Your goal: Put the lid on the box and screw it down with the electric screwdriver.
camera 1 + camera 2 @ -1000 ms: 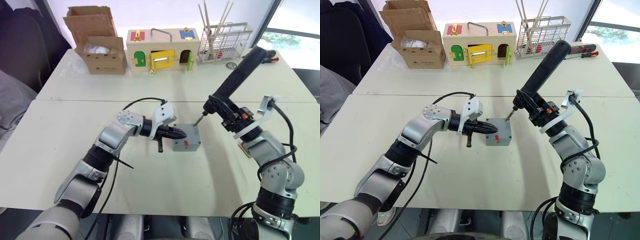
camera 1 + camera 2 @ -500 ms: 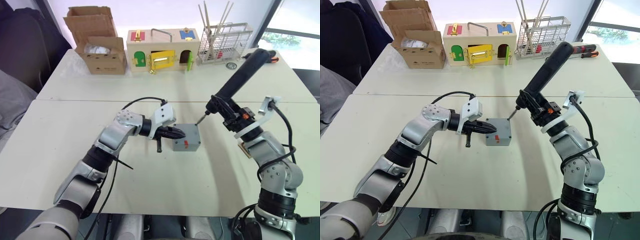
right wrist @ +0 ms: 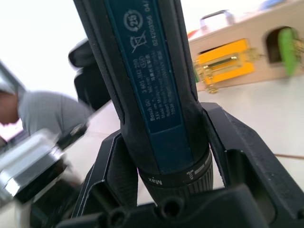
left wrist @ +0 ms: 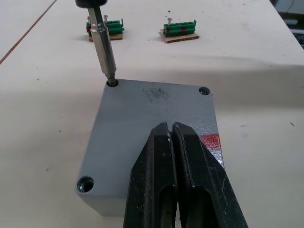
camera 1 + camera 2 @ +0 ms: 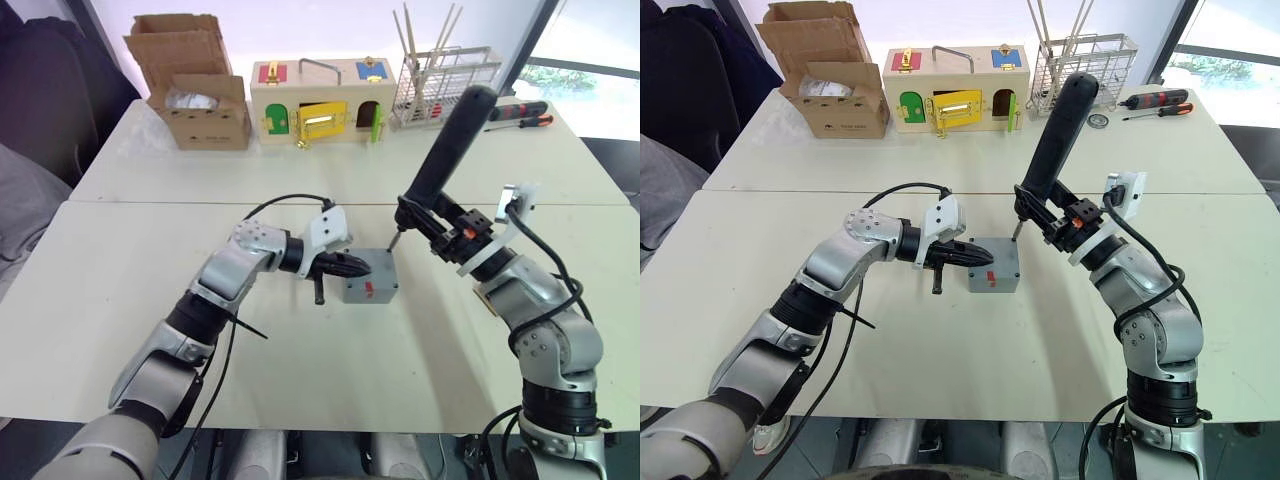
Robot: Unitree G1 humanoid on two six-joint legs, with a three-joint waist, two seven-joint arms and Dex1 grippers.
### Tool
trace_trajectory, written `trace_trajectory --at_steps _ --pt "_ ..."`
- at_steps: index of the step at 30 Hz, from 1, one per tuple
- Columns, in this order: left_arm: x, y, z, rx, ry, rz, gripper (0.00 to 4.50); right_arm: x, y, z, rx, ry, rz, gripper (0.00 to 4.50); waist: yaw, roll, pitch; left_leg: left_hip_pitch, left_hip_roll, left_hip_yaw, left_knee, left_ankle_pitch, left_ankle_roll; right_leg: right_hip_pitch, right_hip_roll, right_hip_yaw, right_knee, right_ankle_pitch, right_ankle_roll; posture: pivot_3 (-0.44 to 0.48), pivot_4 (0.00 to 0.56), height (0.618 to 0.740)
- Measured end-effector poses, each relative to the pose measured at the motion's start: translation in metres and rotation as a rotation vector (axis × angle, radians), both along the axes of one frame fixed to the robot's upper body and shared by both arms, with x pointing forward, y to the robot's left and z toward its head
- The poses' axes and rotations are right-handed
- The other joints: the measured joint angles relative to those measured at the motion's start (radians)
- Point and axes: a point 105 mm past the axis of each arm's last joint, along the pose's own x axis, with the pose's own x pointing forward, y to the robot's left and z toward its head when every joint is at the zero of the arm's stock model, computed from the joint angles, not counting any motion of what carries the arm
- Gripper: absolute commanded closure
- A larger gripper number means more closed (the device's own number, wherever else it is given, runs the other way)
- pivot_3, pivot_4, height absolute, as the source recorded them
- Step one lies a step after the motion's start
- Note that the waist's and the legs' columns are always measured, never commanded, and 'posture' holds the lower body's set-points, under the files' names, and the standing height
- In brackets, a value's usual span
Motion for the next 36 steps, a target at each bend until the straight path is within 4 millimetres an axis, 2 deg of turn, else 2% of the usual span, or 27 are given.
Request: trace_trajectory --at_steps 8,11,36 --pt "0.003 0.004 -0.007 0.025 -0.014 0.026 4.40 -0.002 0.006 -0.010 0.005 -0.005 0.002 2.69 0.001 -0.014 -0.010 0.009 0.003 0.000 -0.002 -0.001 0.001 0.008 0.002 0.000 -0.001 0.000 -0.001 0.000 0.150 0.729" --pt "0.002 0.004 -0.010 0.031 -0.010 0.032 4.40 -0.002 0.005 -0.014 0.013 -0.001 -0.005 2.69 0.001 -0.014 -0.011 0.017 0.003 0.000 -0.003 -0.003 0.004 0.017 0.002 0.000 -0.003 -0.003 -0.002 0.000 0.150 0.729" --pt "-0.007 0.009 -0.024 0.090 -0.026 0.022 4.40 -0.011 0.005 -0.029 -0.028 -0.071 -0.064 2.69 0.002 -0.018 -0.040 0.021 0.004 -0.001 -0.005 -0.008 0.000 0.024 -0.005 -0.001 -0.011 -0.006 -0.009 0.000 0.150 0.729"
